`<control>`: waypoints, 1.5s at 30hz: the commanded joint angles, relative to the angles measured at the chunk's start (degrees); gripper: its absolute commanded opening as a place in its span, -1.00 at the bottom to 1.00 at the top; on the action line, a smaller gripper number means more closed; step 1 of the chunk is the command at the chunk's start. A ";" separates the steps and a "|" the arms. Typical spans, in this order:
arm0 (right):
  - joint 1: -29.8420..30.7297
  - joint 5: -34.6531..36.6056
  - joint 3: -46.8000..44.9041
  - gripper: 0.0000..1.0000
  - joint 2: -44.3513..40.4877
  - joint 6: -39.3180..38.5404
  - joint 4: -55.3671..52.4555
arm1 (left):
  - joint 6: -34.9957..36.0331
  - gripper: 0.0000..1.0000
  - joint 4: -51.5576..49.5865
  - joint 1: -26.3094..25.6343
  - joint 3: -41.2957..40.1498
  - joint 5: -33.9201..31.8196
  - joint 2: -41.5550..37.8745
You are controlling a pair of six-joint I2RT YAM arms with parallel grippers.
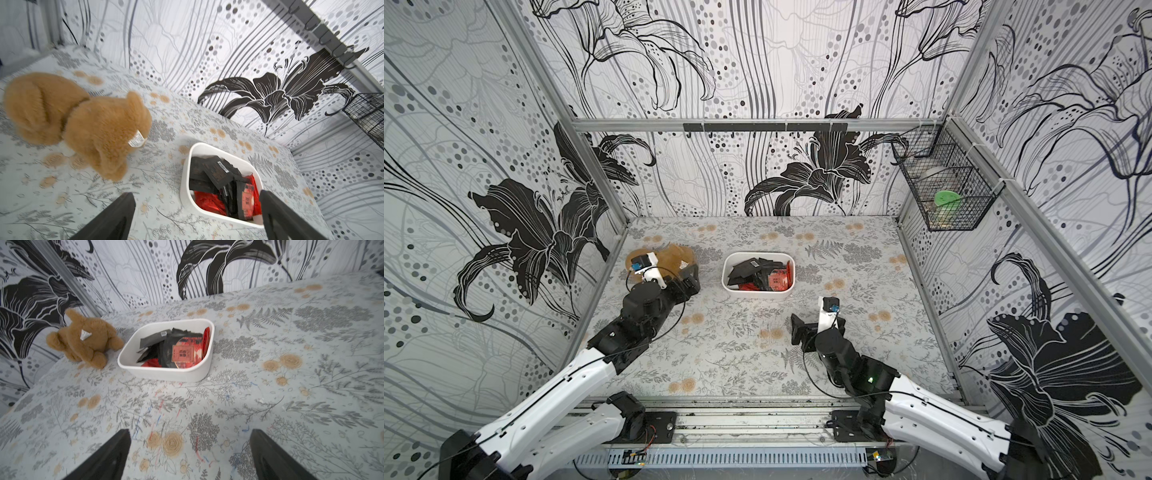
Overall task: Put the tea bags into the storage box
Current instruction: Place the tea bag in the storage box, then reset both arms
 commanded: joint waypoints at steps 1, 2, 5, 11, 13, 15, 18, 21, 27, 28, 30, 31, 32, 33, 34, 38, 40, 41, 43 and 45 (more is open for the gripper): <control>0.17 7.57 2.10 0.91 1.94 -8.04 3.26 | 5.92 0.95 8.10 0.31 -5.88 -7.47 -4.06; 0.20 9.21 2.65 0.91 3.16 -11.33 4.66 | 6.71 0.94 9.63 0.43 -7.91 -9.88 -5.03; 0.05 15.35 4.09 0.91 6.87 -18.55 8.19 | 9.68 0.94 15.41 0.37 -13.72 -17.81 -5.92; -12.66 8.07 0.36 0.92 7.38 -30.27 21.09 | 20.04 0.94 33.10 0.40 -24.39 -23.42 -5.07; -19.65 0.46 -3.89 0.91 5.20 -33.62 27.58 | 21.09 0.94 35.66 0.54 -25.55 -26.07 -5.14; -24.89 -6.13 -8.51 0.92 3.44 -37.74 34.11 | 23.76 0.94 38.48 0.99 -26.71 -26.60 -4.66; -32.08 -8.07 -10.70 0.92 4.98 -37.28 37.29 | 25.09 0.94 41.13 2.18 -27.77 -26.62 -1.82; -38.68 -12.87 -10.83 0.91 9.57 -34.91 38.07 | 24.23 0.94 42.98 4.78 -27.91 -25.33 2.93; -43.35 -10.13 -9.60 0.91 23.54 -33.68 44.27 | 23.24 0.94 46.42 10.28 -27.33 -20.16 10.26; -43.60 -10.68 -9.37 0.91 25.29 -34.27 44.90 | 22.92 0.94 47.70 11.47 -27.40 -18.93 10.81; -44.08 -10.80 -9.91 0.91 28.58 -34.18 48.57 | 22.61 0.94 50.97 14.43 -27.80 -14.48 12.20; -44.38 -11.15 -10.40 0.91 30.26 -33.65 50.87 | 22.23 0.94 52.40 15.81 -27.61 -12.26 13.23; -44.87 -12.24 -10.70 0.91 31.94 -33.17 53.08 | 21.99 0.94 54.16 17.24 -27.51 -10.32 14.40; -45.43 -12.91 -10.66 0.91 33.58 -32.87 54.60 | 21.96 0.94 55.50 18.27 -27.47 -8.93 15.39; -45.74 -12.88 -9.90 0.91 35.04 -33.20 55.16 | 21.75 0.94 56.59 19.52 -27.29 -7.51 16.36; -46.38 -16.51 -8.13 0.91 38.56 -35.18 57.53 | 21.63 0.94 65.34 22.44 -29.01 -1.10 18.81; -46.65 -16.91 -7.67 0.91 40.15 -36.33 58.79 | 24.19 0.94 66.82 22.66 -28.90 1.51 20.01; -46.87 -17.59 -7.67 0.91 41.32 -36.88 60.14 | 24.70 0.95 67.05 22.77 -28.45 1.87 20.84; -47.20 -17.92 -8.10 0.91 44.40 -37.80 64.78 | 25.58 0.94 67.31 22.71 -28.04 2.69 21.42; -48.55 -19.42 -6.91 0.91 44.26 -36.41 61.92 | 26.38 0.94 70.68 23.15 -28.73 3.29 22.76</control>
